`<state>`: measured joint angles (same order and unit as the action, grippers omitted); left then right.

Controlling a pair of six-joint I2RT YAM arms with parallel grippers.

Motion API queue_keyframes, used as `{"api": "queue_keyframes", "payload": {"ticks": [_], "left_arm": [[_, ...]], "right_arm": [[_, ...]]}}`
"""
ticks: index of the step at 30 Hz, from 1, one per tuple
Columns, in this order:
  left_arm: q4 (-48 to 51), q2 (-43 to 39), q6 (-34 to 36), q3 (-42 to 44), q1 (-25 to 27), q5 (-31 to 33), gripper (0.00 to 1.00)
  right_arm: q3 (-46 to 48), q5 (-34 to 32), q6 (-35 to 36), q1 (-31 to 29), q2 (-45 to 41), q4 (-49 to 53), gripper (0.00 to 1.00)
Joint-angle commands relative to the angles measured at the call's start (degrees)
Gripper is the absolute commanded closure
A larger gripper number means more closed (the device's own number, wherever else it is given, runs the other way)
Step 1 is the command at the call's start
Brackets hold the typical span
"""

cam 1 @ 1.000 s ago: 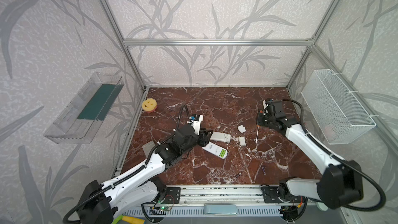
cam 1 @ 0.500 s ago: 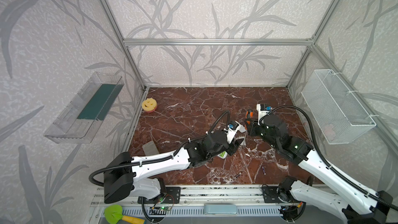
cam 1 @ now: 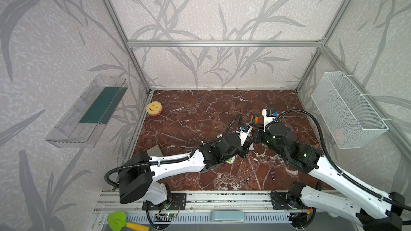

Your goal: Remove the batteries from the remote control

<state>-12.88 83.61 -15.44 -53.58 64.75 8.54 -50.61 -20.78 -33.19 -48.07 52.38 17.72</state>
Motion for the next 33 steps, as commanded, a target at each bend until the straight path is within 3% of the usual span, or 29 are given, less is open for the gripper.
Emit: {"api": "queue_keyframes", "payload": {"ticks": [1, 7, 10, 13, 16, 18, 21, 26, 33], "left_arm": [[0.3, -0.3, -0.9, -1.5, -0.3, 1.7, 0.77], [0.1, -1.4, -0.1, -0.8, -1.2, -1.0, 1.00], [0.6, -2.2, 0.8, -0.6, -1.9, -3.1, 1.00], [-0.1, -3.8, 1.2, 0.9, -3.6, -7.4, 1.00], [-1.3, -6.7, 1.7, 3.6, -6.2, -13.4, 1.00], [-0.8, -9.2, 2.8, 4.9, -7.7, -16.6, 1.00], [1.6, -12.6, 4.9, 5.5, -9.6, -21.6, 1.00], [6.9, -16.9, 8.7, 4.6, -10.8, -25.8, 1.00], [8.7, -18.4, 10.0, 3.4, -11.0, -29.3, 1.00]], "right_arm": [[-1.4, -1.8, -0.6, -0.5, -1.8, -2.6, 1.00], [-1.2, -2.0, 0.0, -0.6, -3.2, -2.9, 1.00], [-0.9, -0.8, 0.9, -0.6, -3.8, -4.0, 0.95], [-0.5, 1.2, 3.1, -0.6, -4.5, -6.1, 0.79], [-1.6, 4.6, 8.1, -0.4, -6.1, -5.5, 0.52], [-3.9, 9.3, 12.7, 1.0, -7.2, -2.6, 0.41], [-8.8, 19.3, 15.6, 6.2, -7.8, 4.6, 0.32], [-12.5, 39.3, 13.9, 14.5, -6.2, 8.6, 0.28], [-11.5, 50.8, 8.6, 14.7, -0.7, 1.7, 0.28]]}}
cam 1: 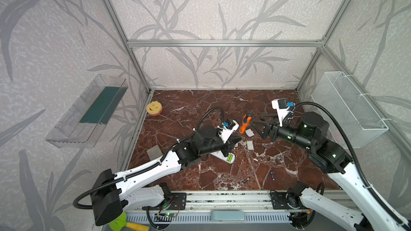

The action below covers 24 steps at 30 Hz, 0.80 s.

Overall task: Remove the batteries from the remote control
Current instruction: 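Bring the screwdriver tip to the green batteries with the right gripper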

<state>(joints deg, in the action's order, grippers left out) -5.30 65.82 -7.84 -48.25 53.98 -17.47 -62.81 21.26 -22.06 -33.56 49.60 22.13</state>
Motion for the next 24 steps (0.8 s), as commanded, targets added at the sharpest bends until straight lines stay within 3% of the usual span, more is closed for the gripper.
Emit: {"api": "queue_keyframes", "payload": {"ticks": [1, 16, 24], "left_arm": [[1.4, -0.6, 2.4, -2.1, -0.3, -3.6, 1.00], [2.4, -0.8, 3.7, -2.1, -0.3, 2.3, 1.00], [3.5, -0.3, 5.3, -1.9, -0.3, 3.3, 0.98]], "right_arm": [[0.9, 9.3, -3.2, 0.2, 2.6, -3.5, 0.28], [3.2, 9.9, -7.5, -1.8, 7.7, -5.8, 0.43], [3.9, 6.2, -6.6, -1.9, 7.7, -6.0, 0.99]]}}
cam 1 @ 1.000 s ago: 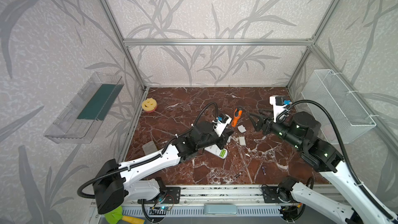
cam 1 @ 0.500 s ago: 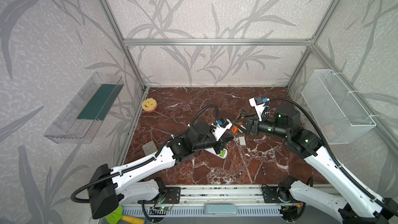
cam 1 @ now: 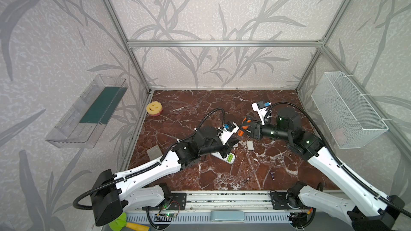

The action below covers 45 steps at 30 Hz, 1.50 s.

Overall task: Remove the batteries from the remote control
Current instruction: 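Bring the screwdriver tip to the green batteries with the right gripper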

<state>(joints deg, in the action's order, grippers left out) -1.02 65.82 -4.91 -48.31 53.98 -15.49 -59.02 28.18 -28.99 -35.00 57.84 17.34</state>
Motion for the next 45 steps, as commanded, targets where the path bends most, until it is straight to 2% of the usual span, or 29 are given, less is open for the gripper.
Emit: {"api": "queue_keyframes", "payload": {"ticks": [1, 3, 4, 7, 9, 12, 16, 19, 23, 29, 34, 45], "left_arm": [[-0.6, -0.5, 2.4, -1.7, -0.3, 2.1, 0.91], [-0.2, -1.1, 1.7, -1.2, -0.3, 4.4, 0.65], [-0.3, -1.6, 1.1, -0.6, -0.3, 5.8, 0.55], [0.4, -4.1, -1.8, 1.7, -0.4, 11.0, 0.37], [1.7, -6.0, -4.5, 3.4, -0.7, 12.8, 0.34], [4.5, -8.3, -10.7, 6.3, -1.6, 15.0, 0.33], [3.2, -8.7, -24.5, 12.7, -2.3, 14.7, 0.36], [-0.3, -7.6, -36.0, 18.2, -2.4, 14.2, 0.42], [-3.5, -4.7, -45.5, 23.0, -2.2, 13.7, 0.50], [-10.1, 0.8, -49.2, 25.4, -2.0, 13.2, 0.55], [-16.1, 8.8, -49.3, 23.8, -2.0, 9.8, 0.60], [-15.4, 14.5, -49.3, 21.1, -2.1, 9.0, 0.61]], "right_arm": [[0.3, -1.6, 0.9, -0.4, -0.8, -1.4, 1.00], [1.1, -4.3, 1.9, -0.7, -1.7, -1.1, 1.00], [1.6, -7.6, 2.7, -1.2, -2.4, -0.5, 1.00], [3.8, -20.1, 5.9, -5.2, -4.6, 1.7, 1.00], [5.9, -27.1, 8.8, -8.9, -5.6, 1.8, 1.00], [9.6, -33.4, 12.0, -13.8, -5.6, -0.9, 1.00], [15.0, -37.8, 15.3, -18.0, -3.8, -7.5, 1.00], [19.3, -38.4, 17.5, -19.3, -2.3, -15.1, 1.00], [24.1, -35.9, 20.8, -19.5, -0.3, -25.2, 1.00], [25.0, -34.7, 25.0, -19.5, 3.2, -29.4, 1.00], [26.4, -35.7, 23.8, -19.5, 4.8, -31.9, 1.00], [26.7, -38.6, 20.4, -19.1, 4.5, -30.6, 1.00]]}}
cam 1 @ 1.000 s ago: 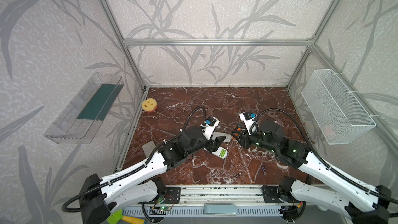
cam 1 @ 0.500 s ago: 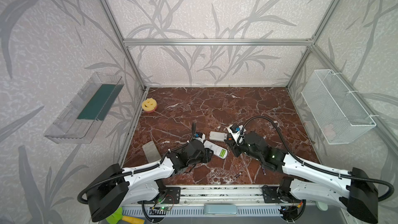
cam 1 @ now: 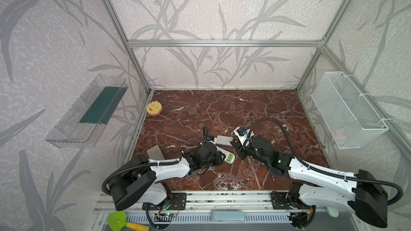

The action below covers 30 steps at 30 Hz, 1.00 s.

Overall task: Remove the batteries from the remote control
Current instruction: 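Bring the screwdriver tip to the green batteries with the right gripper, then insert the screwdriver tip beside the green batteries with the right gripper while left holds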

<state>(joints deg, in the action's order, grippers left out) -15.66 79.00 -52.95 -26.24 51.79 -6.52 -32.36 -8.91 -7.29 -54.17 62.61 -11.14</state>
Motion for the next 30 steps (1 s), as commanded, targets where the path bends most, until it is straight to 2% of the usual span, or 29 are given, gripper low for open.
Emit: {"api": "queue_keyframes", "payload": {"ticks": [1, 6, 10, 14, 19, 23, 30], "left_arm": [[-1.3, 2.1, -1.5, -1.1, 0.1, 0.1, 0.60], [1.1, 3.3, -1.1, -3.4, 0.0, -0.9, 0.52], [8.2, -1.7, 0.0, -4.5, 0.0, 1.6, 0.45], [10.7, -5.6, -1.1, -3.4, 0.0, 3.1, 0.44], [4.9, -2.4, -4.8, 0.1, 0.0, 0.7, 0.44], [1.7, 1.8, -4.5, -0.9, 0.0, -1.8, 0.44], [-1.5, 5.8, -2.8, -2.3, -0.3, 2.1, 0.45]], "right_arm": [[-0.1, -2.0, -2.2, 0.2, -0.2, -1.9, 1.00], [-0.1, -3.0, -5.1, 0.7, -0.3, -1.4, 1.00], [-0.7, -3.0, -5.7, 1.0, 0.2, -1.0, 1.00], [-1.5, -3.0, -5.7, 1.3, 1.5, -1.0, 1.00], [-2.0, -3.9, -7.7, 1.3, 2.2, -0.5, 1.00], [-1.9, -4.5, -8.3, 1.3, 1.0, 0.9, 1.00], [-0.8, -6.1, -10.5, 1.3, -0.6, 2.3, 1.00]]}}
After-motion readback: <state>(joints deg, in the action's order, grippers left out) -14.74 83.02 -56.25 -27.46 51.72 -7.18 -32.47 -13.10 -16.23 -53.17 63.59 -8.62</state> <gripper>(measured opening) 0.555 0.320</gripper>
